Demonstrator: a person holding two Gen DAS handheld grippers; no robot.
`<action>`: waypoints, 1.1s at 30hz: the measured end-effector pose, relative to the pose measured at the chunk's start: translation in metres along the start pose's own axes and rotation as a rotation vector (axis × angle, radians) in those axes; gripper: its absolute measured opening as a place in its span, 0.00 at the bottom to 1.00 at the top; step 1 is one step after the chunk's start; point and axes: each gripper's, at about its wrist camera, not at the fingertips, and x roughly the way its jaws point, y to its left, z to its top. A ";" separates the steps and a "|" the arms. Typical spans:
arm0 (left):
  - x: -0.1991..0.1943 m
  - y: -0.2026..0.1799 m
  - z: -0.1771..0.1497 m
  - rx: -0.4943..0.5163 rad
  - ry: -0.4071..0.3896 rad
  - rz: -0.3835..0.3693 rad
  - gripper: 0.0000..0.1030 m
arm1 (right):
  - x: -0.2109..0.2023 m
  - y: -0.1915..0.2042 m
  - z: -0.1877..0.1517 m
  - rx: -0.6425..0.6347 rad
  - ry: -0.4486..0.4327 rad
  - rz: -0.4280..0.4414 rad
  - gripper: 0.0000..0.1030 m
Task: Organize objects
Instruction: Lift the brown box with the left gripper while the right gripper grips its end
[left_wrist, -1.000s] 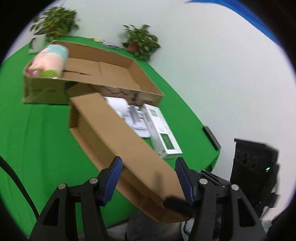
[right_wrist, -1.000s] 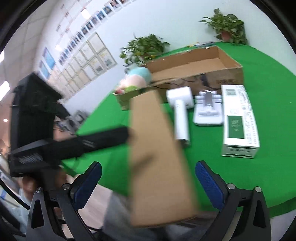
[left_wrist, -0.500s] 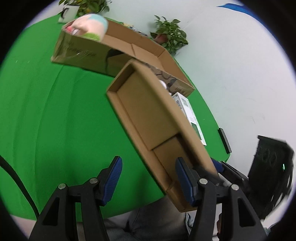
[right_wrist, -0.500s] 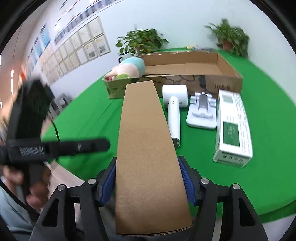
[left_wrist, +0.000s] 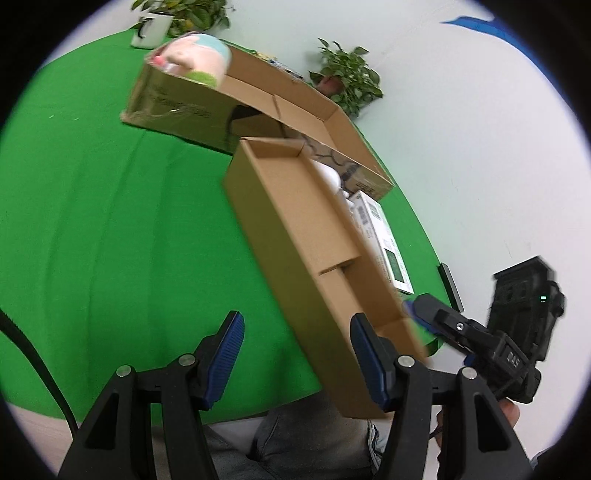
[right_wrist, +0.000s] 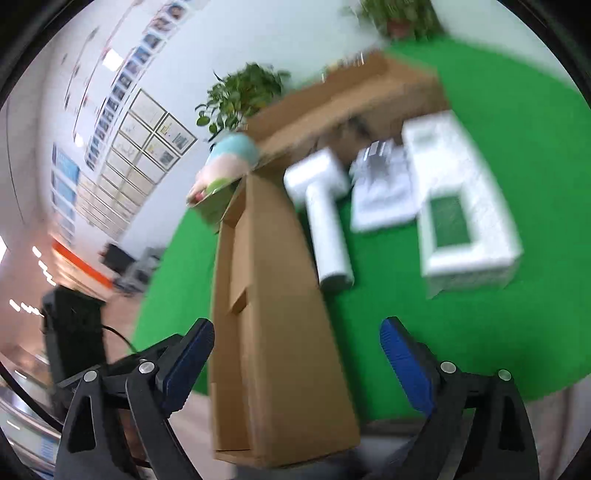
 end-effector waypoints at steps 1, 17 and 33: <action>0.004 -0.005 0.002 0.013 0.006 -0.007 0.56 | -0.007 0.004 0.000 -0.055 -0.021 -0.024 0.89; 0.001 0.011 0.010 0.031 -0.003 0.115 0.43 | 0.027 0.069 -0.023 -0.252 0.029 -0.046 0.55; 0.011 -0.016 -0.015 0.098 0.058 0.225 0.21 | 0.058 0.077 -0.024 -0.266 0.095 -0.227 0.15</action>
